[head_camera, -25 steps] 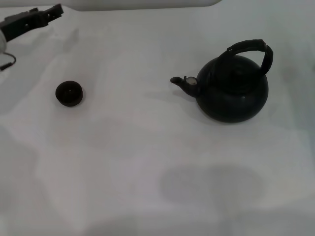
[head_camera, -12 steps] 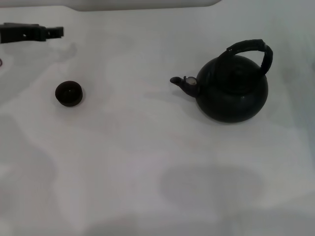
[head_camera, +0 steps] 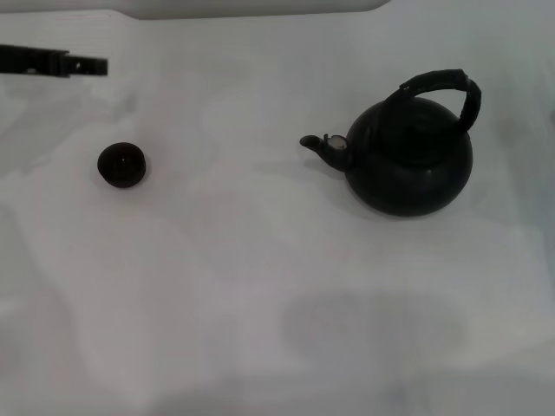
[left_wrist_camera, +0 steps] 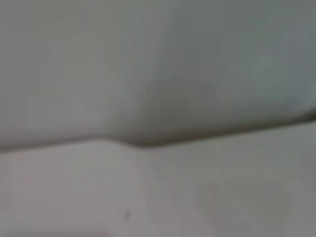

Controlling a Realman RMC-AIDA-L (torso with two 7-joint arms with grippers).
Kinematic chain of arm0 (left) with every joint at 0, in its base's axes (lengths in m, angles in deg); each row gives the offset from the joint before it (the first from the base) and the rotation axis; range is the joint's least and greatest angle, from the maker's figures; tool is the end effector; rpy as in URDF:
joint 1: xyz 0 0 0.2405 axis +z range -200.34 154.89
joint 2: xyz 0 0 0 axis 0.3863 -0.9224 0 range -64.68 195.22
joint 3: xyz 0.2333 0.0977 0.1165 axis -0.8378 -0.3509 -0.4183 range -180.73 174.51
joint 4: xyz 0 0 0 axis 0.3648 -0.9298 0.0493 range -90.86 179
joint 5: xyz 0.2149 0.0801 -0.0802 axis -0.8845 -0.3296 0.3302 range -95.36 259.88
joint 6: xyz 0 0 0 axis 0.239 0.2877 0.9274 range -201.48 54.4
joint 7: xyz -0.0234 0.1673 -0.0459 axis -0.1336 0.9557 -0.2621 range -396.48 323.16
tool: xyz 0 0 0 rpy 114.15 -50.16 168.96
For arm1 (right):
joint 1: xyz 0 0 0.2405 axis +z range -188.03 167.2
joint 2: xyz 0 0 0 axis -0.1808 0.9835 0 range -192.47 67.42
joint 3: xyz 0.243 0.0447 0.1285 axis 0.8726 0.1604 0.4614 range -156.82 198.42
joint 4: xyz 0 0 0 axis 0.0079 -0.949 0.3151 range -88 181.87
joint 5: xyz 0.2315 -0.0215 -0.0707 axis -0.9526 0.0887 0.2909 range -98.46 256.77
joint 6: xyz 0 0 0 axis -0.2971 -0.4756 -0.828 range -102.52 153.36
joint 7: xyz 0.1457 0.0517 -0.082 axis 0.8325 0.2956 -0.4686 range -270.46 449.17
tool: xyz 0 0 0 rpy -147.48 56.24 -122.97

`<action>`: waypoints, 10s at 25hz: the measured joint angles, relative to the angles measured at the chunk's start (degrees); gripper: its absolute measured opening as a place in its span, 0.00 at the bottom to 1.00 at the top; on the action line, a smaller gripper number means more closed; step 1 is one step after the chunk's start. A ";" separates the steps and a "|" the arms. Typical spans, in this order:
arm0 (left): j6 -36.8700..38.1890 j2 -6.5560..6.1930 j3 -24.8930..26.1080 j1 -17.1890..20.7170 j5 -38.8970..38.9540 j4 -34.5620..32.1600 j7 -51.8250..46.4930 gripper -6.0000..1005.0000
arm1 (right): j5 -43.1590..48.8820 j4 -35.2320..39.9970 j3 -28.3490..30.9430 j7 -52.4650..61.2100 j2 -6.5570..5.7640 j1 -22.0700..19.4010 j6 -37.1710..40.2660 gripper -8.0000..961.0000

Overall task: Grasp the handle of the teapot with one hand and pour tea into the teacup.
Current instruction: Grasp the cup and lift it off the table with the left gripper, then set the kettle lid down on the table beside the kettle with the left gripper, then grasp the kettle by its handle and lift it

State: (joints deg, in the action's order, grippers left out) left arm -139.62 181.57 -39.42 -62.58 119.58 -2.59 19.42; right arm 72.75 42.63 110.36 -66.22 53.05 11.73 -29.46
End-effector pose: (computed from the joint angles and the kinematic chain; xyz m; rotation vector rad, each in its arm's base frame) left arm -0.3192 0.4770 0.0309 -2.1879 -1.2201 -0.1712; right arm 0.4527 0.3654 -0.0098 -1.5272 0.8465 0.5375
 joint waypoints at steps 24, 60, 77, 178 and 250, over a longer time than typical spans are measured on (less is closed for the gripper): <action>-4.63 2.14 -13.20 1.58 -9.38 -7.79 -12.95 0.88 | -0.01 0.00 -0.27 0.02 0.05 -0.05 -0.09 0.86; -4.35 2.25 -20.88 1.67 -4.86 -4.07 -12.02 0.88 | -0.01 -0.01 -0.39 0.13 0.18 -0.14 0.82 0.86; -4.28 2.26 -21.52 1.56 -7.76 -3.39 -13.53 0.88 | -0.01 0.02 -0.34 -0.16 0.02 -0.12 0.85 0.86; -1.49 2.59 -57.97 -4.39 14.01 -12.16 -13.01 0.89 | 0.13 -0.50 -0.53 0.28 0.09 -0.25 0.83 0.86; 5.71 3.23 -39.96 18.15 126.21 29.97 79.45 0.89 | 0.32 -0.26 -29.28 18.35 -2.41 -3.73 -22.23 0.86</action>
State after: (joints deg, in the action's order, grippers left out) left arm -133.91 184.80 -79.38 -44.43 245.79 27.38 98.88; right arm 73.07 42.37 81.08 -47.88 50.64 8.00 -51.70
